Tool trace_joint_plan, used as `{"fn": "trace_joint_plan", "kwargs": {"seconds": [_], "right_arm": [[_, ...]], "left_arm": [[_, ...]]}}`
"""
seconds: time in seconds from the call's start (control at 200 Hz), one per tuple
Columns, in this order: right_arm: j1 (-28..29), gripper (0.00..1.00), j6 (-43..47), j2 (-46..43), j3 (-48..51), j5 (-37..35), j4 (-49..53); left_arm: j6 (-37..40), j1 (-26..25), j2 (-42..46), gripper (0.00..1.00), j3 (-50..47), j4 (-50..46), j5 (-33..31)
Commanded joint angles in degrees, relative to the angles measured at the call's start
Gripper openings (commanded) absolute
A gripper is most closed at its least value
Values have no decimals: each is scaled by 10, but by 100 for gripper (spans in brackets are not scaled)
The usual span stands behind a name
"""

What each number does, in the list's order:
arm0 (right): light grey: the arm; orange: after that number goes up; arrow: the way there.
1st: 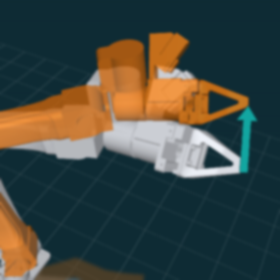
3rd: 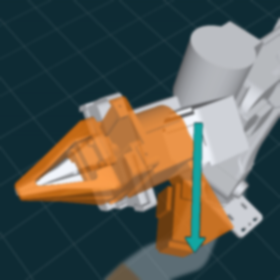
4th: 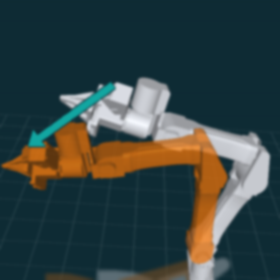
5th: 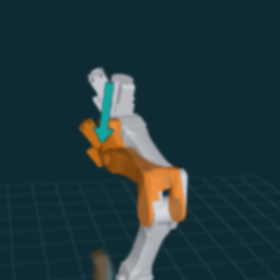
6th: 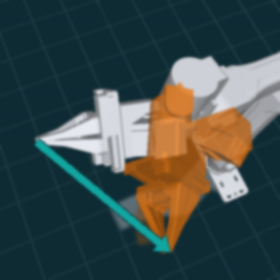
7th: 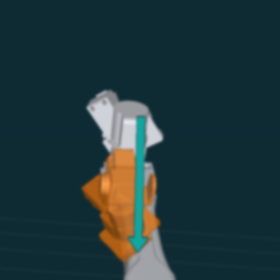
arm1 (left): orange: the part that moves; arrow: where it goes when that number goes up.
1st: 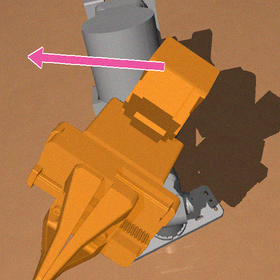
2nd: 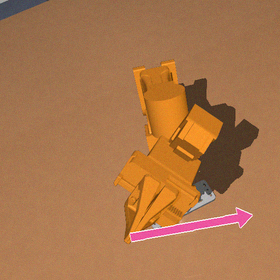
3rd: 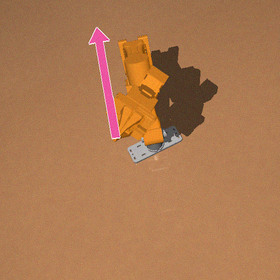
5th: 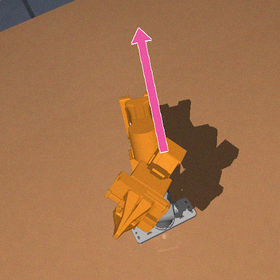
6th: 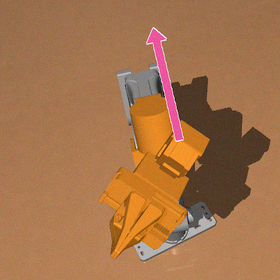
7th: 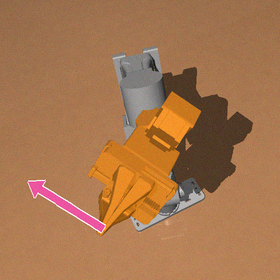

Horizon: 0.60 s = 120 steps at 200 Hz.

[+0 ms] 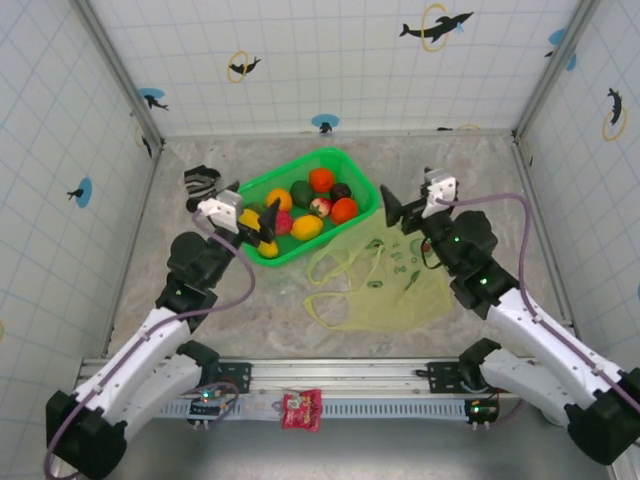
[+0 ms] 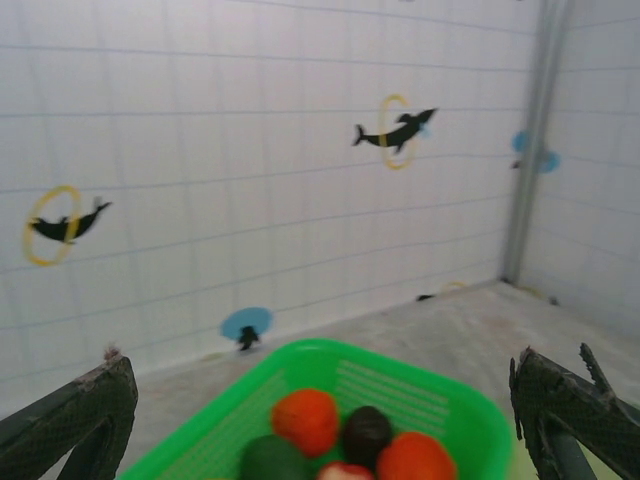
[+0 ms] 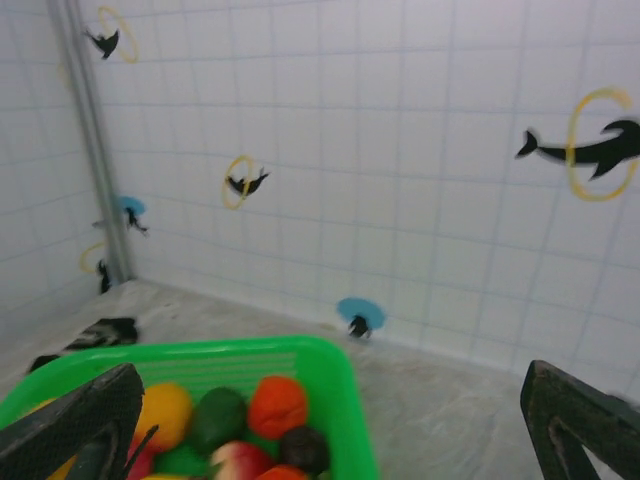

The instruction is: Place the fake fruits into the plastic bag and tie a complex knot

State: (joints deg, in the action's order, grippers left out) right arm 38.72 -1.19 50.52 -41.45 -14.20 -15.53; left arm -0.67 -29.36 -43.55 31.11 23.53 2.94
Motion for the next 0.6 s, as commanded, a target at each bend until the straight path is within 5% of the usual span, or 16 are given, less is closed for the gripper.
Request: {"fn": "trace_joint_plan", "kwargs": {"seconds": [0.0, 0.06, 0.145, 0.24, 0.345, 0.46, 0.53, 0.595], "right_arm": [[68, 100, -111, 12, -109, -119, 247], [63, 100, -157, 16, -162, -80, 355], [42, 100, -209, -24, -116, -49, 329], [-29, 100, -228, -23, -88, 103, 314], [-41, 99, -249, 2, -70, 91, 339], [-6, 75, -211, 40, -53, 137, 371], [50, 58, -204, 97, -60, 111, 419], [103, 55, -203, 141, -46, 89, 430]], "left_arm": [[-108, -25, 26, 98, 57, -174, -35], [-170, -25, 26, 98, 104, -261, -16], [-178, -25, 25, 98, 154, -380, -23], [-277, -24, 43, 98, 118, -401, -140], [-287, -24, 41, 98, 73, -371, -80], [-257, -24, -5, 98, 77, -389, -14], [-250, -24, -30, 98, 81, -418, -59], [-256, -25, -37, 98, 56, -416, -110]]}}
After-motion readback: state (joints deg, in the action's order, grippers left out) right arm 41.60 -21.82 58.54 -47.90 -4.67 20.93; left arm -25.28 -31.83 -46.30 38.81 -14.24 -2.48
